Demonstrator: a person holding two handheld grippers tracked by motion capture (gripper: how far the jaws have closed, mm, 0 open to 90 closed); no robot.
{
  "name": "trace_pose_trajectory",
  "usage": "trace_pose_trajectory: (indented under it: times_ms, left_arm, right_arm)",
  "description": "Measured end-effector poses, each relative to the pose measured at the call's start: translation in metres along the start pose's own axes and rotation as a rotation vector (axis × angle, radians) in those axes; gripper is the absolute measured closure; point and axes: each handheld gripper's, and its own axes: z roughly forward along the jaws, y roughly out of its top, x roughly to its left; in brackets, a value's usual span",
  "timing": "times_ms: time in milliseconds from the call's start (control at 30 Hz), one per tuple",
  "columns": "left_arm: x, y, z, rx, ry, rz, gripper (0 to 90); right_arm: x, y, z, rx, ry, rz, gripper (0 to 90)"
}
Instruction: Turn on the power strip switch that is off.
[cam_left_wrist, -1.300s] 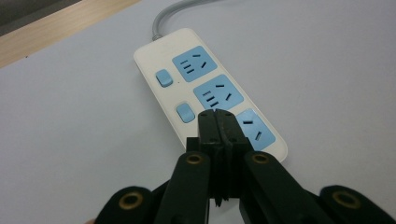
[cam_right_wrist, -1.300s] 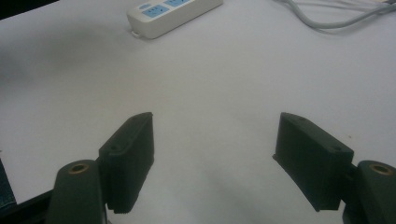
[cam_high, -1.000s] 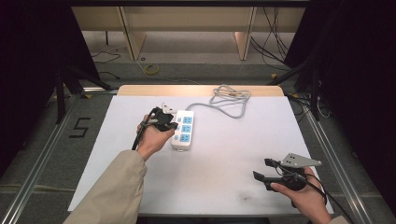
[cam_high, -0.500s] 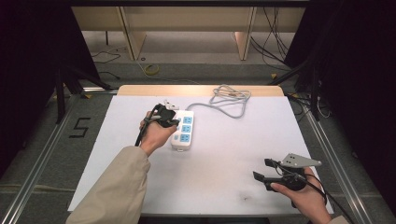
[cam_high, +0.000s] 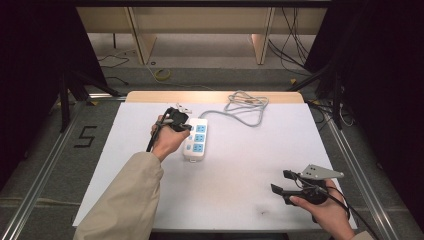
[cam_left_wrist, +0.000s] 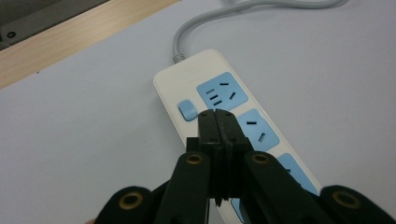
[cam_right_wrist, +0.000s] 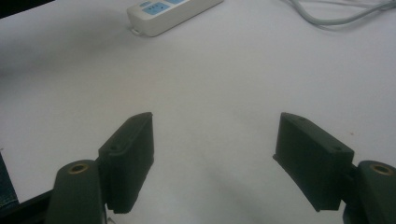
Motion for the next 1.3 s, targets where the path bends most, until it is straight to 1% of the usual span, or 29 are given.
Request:
trace_pose_trajectory:
  times_ms: [467, 833, 1067, 1300]
  left_arm:
    - [0.004, 0.003, 0.008, 0.015, 0.002, -0.010, 89.9]
    - [0.005, 0.011, 0.011, 0.029, 0.013, 0.007, 89.9]
    - [0.005, 0.013, 0.014, 0.035, 0.021, 0.023, 89.9]
    - [0.005, 0.014, 0.016, 0.037, 0.020, 0.022, 89.9]
  right_arm:
    - [0.000, 0.000, 0.001, 0.006, 0.002, 0.001, 28.5]
    - [0.000, -0.001, 0.001, 0.011, 0.001, 0.005, 28.4]
    - [0.000, -0.001, 0.001, 0.012, 0.002, 0.004, 28.4]
    - [0.000, -0.001, 0.001, 0.013, 0.002, 0.003, 28.4]
